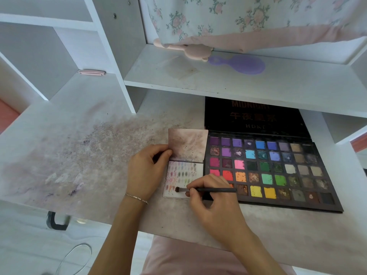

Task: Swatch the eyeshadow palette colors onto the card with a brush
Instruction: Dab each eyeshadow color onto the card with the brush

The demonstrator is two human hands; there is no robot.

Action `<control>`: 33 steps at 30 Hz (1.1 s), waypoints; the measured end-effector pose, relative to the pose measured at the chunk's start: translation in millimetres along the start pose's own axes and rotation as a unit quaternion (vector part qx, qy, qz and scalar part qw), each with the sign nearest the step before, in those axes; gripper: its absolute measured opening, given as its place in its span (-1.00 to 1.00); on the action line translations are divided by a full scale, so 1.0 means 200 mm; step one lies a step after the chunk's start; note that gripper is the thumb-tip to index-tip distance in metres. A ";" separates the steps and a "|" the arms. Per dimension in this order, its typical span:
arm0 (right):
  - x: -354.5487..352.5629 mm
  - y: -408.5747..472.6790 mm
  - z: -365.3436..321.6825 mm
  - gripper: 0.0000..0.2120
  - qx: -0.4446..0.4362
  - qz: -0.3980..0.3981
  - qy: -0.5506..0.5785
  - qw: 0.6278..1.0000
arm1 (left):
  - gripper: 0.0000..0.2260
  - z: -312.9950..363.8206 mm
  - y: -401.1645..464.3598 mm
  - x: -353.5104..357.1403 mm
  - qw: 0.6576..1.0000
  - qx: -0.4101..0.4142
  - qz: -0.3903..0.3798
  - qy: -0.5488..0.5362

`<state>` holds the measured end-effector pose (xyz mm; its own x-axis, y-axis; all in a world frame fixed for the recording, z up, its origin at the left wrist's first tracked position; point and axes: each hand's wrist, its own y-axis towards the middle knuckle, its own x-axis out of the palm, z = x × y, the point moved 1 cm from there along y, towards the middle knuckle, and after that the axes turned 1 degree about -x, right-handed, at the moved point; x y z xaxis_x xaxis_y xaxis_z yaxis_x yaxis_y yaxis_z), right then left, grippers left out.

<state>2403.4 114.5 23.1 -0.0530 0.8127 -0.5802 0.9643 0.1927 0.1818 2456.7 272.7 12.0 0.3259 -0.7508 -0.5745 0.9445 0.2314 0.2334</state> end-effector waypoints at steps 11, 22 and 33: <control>0.00 0.00 0.00 -0.89 0.011 -0.001 -0.002 1.000 | -0.91 0.00 0.00 0.00 1.000 0.005 -0.003 -0.003; 0.00 0.00 0.00 -0.90 0.003 -0.005 -0.006 1.000 | -0.91 0.00 0.00 0.00 1.000 0.003 0.000 -0.007; -0.01 0.00 0.01 -0.92 -0.008 0.001 0.063 0.998 | -0.90 0.00 0.00 0.00 1.000 0.007 -0.001 -0.007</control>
<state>2403.1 111.7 23.4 -0.0835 0.8758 -0.4755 0.9601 0.1985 0.1971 2457.5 272.7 11.3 0.3235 -0.7603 -0.5633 0.9442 0.2209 0.2441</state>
